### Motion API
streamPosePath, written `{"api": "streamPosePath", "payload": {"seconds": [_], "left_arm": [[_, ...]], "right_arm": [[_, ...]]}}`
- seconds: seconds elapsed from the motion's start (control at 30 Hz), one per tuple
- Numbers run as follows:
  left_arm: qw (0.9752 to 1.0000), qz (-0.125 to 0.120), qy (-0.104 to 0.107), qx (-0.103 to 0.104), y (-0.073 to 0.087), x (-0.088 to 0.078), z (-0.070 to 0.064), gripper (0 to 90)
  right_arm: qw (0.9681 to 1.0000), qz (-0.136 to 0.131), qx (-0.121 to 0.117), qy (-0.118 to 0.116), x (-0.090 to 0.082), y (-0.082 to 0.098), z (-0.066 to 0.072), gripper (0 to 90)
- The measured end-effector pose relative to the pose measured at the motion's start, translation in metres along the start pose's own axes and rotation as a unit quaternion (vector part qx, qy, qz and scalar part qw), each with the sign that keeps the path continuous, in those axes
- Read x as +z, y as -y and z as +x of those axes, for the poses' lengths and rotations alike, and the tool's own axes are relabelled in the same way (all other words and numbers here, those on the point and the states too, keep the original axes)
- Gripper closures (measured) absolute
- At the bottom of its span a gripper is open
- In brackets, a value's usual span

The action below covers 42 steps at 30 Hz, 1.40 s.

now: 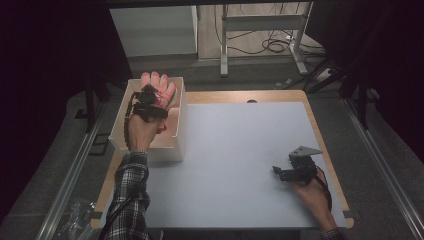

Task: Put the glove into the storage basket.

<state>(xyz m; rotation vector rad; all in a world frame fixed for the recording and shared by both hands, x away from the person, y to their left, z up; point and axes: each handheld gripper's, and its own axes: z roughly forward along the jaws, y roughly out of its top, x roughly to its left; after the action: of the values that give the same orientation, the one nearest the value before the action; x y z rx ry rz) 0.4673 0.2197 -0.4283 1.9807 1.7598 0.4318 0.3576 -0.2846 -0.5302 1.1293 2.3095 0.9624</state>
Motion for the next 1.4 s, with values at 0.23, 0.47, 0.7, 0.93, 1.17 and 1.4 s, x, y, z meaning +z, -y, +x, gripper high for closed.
{"api": "streamPosePath", "payload": {"seconds": [0.23,0.47,0.7,0.93,1.17,1.4], "left_arm": [[0.9998,0.017,-0.004,0.005,0.003,0.021,-0.002,37.4],[0.999,0.042,-0.005,0.012,0.003,0.038,-0.011,36.8],[0.9966,0.079,-0.018,0.017,0.004,0.051,-0.012,35.6],[0.9913,0.13,-0.017,0.015,0.003,0.068,-0.013,32.7],[0.988,0.153,-0.012,0.016,0.002,0.076,-0.016,19.2],[0.9887,0.149,-0.008,0.017,0.003,0.068,-0.012,9.3]], "right_arm": [[1.0,0.0,0.0,0.0,0.0,0.0,0.0,18.8],[1.0,0.0,0.0,0.0,0.0,0.0,0.0,18.8],[1.0,0.0,0.0,0.0,0.0,0.0,0.0,18.8],[1.0,0.0,0.0,0.0,0.0,0.0,0.0,18.8],[1.0,0.0,0.0,0.0,0.0,0.0,0.0,18.8],[1.0,0.0,0.0,0.0,0.0,0.0,0.0,18.8]]}}
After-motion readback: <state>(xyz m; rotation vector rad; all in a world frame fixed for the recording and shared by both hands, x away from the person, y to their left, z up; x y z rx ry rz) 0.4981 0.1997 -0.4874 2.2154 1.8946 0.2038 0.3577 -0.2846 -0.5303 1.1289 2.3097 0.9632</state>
